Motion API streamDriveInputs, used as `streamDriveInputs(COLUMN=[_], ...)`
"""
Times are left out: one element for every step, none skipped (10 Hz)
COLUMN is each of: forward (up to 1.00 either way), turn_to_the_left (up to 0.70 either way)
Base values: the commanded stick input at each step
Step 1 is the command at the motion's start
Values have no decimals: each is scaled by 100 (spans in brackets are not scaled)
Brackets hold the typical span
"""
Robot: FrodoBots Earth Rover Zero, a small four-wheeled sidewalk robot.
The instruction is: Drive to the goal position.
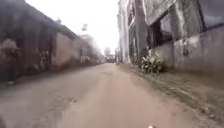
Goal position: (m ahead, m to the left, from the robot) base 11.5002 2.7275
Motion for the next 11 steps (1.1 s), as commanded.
streamDriveInputs(forward=[100,100,100,100,100,100,100,100,100,100,100], turn_to_the_left=[0,0,0,0,0,0,0,0,0,0,0])
